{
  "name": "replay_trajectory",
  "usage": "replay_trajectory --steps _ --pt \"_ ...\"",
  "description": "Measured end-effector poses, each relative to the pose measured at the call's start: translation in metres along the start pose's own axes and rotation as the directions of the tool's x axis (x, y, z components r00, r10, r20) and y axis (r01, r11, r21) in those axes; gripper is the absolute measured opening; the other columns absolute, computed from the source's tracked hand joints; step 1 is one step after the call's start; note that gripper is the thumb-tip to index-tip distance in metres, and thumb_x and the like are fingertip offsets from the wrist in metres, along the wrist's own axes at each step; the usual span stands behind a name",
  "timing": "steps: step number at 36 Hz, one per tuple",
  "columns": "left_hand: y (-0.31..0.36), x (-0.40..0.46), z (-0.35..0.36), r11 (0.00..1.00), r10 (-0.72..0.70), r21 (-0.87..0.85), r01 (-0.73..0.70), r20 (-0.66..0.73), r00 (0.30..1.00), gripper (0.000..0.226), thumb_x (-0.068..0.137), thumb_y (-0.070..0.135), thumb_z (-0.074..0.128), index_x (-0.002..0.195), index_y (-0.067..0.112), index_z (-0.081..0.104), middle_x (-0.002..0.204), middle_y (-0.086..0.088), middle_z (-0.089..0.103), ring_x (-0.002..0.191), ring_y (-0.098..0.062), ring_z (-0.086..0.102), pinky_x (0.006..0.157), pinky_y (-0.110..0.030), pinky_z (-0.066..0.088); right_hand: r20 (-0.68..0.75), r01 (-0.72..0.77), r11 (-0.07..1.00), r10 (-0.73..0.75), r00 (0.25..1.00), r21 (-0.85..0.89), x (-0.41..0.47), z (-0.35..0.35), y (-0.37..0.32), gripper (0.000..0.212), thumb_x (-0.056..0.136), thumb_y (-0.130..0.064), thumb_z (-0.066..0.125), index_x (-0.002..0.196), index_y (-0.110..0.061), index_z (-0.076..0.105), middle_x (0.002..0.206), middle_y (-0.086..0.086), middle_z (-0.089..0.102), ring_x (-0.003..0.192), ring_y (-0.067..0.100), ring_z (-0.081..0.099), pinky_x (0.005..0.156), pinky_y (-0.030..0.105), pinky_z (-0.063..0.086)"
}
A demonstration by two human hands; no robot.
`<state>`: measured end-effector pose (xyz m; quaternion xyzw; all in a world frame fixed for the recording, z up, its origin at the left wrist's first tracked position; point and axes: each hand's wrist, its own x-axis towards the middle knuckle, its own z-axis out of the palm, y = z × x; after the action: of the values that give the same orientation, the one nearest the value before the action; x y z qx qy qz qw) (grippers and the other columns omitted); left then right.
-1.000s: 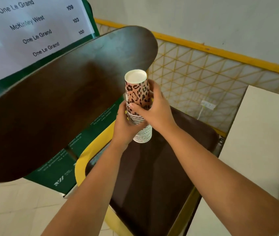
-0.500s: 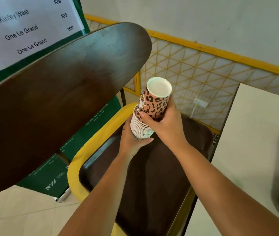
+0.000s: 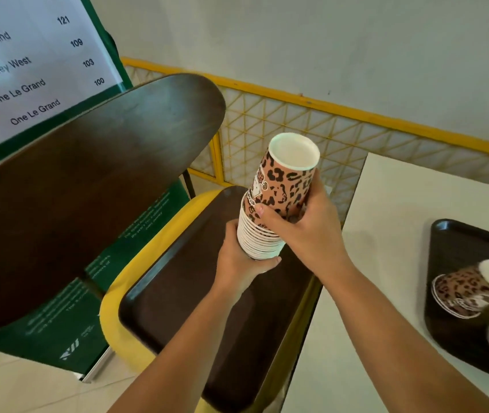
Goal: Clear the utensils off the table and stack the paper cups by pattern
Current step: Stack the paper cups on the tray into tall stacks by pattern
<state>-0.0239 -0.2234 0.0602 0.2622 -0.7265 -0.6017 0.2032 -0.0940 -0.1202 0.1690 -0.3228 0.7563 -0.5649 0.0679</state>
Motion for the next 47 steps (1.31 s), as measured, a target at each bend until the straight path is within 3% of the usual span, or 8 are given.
replay_trajectory --steps 4,11,21,24,27,37,42,47 --pt "0.017 -0.023 0.029 1.0 -0.001 -0.014 0.003 0.095 0.995 0.084 0.054 0.009 0.09 0.11 0.043 0.038 0.11 0.013 0.06 0.103 -0.005 0.059 0.073 -0.017 0.054 -0.036 -0.017 1.0 0.016 0.999 -0.019 -0.025 -0.042 -0.008 0.073 0.065 -0.036 0.078 0.127 -0.027 0.04 0.114 -0.014 0.058 0.107 0.001 0.056 0.088 0.021 0.048" --pt "0.033 -0.064 0.087 0.997 0.038 -0.067 -0.023 0.233 0.972 0.096 0.047 0.021 0.089 0.129 0.04 0.042 0.12 0.004 0.065 0.11 -0.016 0.063 0.087 -0.048 0.055 -0.116 -0.05 0.997 0.043 0.992 -0.057 -0.073 -0.109 -0.013 0.059 0.062 -0.037 0.075 0.105 -0.045 0.036 0.099 -0.03 0.052 0.091 -0.022 0.051 0.073 -0.002 0.041" --pt "0.044 -0.119 0.167 1.0 -0.002 -0.028 0.014 0.366 0.931 0.098 0.04 0.031 0.092 0.126 0.037 0.045 0.118 0.003 0.065 0.111 -0.021 0.062 0.087 -0.051 0.054 -0.174 -0.136 0.985 0.116 0.978 -0.108 -0.13 -0.188 -0.001 0.074 0.061 -0.042 0.074 0.125 -0.027 0.041 0.116 -0.011 0.059 0.105 0.003 0.055 0.084 0.018 0.043" --pt "0.045 -0.133 0.182 1.0 -0.017 -0.001 0.019 0.385 0.923 0.098 0.039 0.035 0.091 0.126 0.038 0.045 0.117 0.006 0.065 0.11 -0.019 0.062 0.087 -0.049 0.055 -0.176 -0.143 0.983 0.123 0.977 -0.111 -0.142 -0.206 0.0 0.068 0.066 -0.038 0.077 0.122 -0.032 0.038 0.112 -0.018 0.056 0.106 0.001 0.054 0.084 0.016 0.044" --pt "0.051 -0.148 0.195 1.0 -0.028 0.011 0.026 0.397 0.917 0.096 0.038 0.037 0.088 0.124 0.037 0.046 0.115 0.009 0.066 0.108 -0.013 0.062 0.087 -0.046 0.055 -0.213 -0.13 0.989 0.113 0.97 -0.069 -0.154 -0.228 0.0 0.08 0.063 -0.051 0.074 0.131 -0.032 0.036 0.121 -0.016 0.056 0.112 0.002 0.055 0.092 0.029 0.05" --pt "0.055 -0.179 0.224 0.999 -0.043 0.046 0.028 0.378 0.925 0.091 0.042 0.029 0.088 0.123 0.038 0.046 0.112 0.011 0.065 0.106 -0.01 0.061 0.084 -0.041 0.057 -0.192 -0.089 0.993 0.073 0.979 -0.073 -0.17 -0.271 -0.002 0.053 0.078 -0.035 0.068 0.125 -0.025 0.046 0.118 -0.01 0.06 0.112 0.007 0.056 0.092 0.028 0.051" --pt "0.052 -0.185 0.23 0.997 -0.073 0.043 0.062 0.35 0.934 0.092 0.04 0.031 0.087 0.123 0.037 0.046 0.112 0.011 0.065 0.105 -0.01 0.062 0.083 -0.043 0.057 -0.167 -0.087 0.991 0.07 0.983 -0.099 -0.171 -0.277 0.006 0.057 0.076 -0.036 0.071 0.126 -0.023 0.047 0.121 -0.006 0.059 0.113 0.01 0.055 0.093 0.034 0.05" --pt "0.048 -0.185 0.23 0.995 -0.088 0.064 0.07 0.347 0.934 0.095 0.038 0.034 0.087 0.123 0.037 0.046 0.113 0.01 0.064 0.107 -0.012 0.061 0.085 -0.046 0.056 -0.178 -0.063 0.991 0.041 0.983 -0.122 -0.166 -0.277 0.007 0.054 0.076 -0.033 0.072 0.123 -0.023 0.048 0.115 -0.01 0.059 0.107 0.007 0.056 0.087 0.022 0.05"
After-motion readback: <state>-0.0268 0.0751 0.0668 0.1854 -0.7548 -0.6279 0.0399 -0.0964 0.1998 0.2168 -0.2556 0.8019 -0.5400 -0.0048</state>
